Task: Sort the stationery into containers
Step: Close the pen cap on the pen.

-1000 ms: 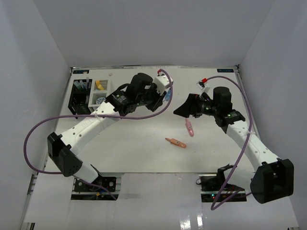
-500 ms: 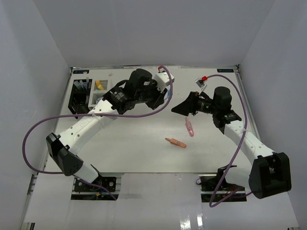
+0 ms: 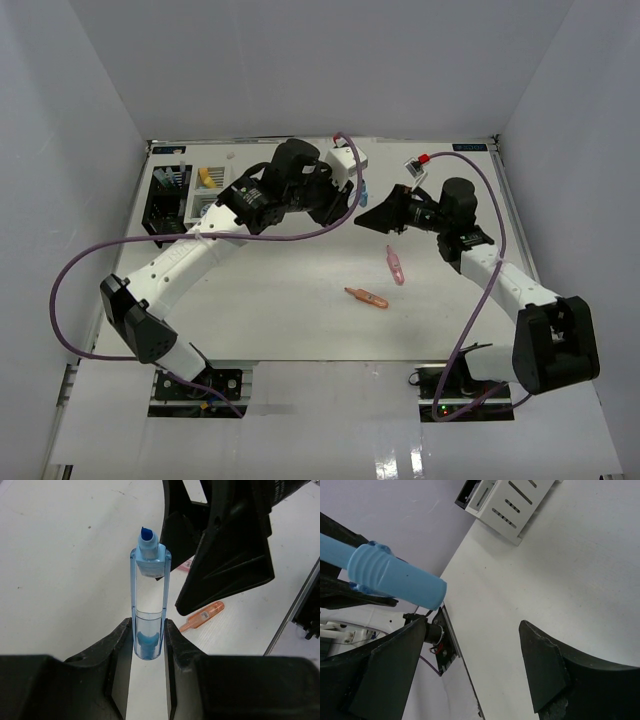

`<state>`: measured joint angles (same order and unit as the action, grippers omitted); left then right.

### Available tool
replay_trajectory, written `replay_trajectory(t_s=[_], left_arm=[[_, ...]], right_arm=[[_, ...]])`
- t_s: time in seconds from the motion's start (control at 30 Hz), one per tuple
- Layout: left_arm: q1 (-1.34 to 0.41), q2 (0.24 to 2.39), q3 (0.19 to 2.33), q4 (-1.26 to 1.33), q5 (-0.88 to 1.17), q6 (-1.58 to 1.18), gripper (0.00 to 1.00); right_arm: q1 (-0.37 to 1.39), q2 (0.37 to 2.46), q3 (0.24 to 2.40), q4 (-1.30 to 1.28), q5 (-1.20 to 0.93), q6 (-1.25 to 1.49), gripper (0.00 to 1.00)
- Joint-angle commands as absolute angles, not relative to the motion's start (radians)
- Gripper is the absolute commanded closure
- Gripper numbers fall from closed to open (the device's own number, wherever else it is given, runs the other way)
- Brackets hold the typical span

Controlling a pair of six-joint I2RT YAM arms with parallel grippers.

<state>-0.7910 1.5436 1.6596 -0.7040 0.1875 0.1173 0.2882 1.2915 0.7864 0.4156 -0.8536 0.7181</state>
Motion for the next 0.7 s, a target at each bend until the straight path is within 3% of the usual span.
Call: replay_trajectory(t_s=[0.0, 0.67], left_arm=[[-0.788, 1.542, 1.703, -0.703, 0.232, 0.100, 1.00], [-0.788, 1.546, 1.669, -0.704, 0.239, 0.097, 1.00]], right_arm=[[0.284, 1.305, 0.813, 0.497, -0.828, 0.742, 0.18], [0.281, 1.279, 0.793, 0.549, -0.712, 0.775, 0.24]])
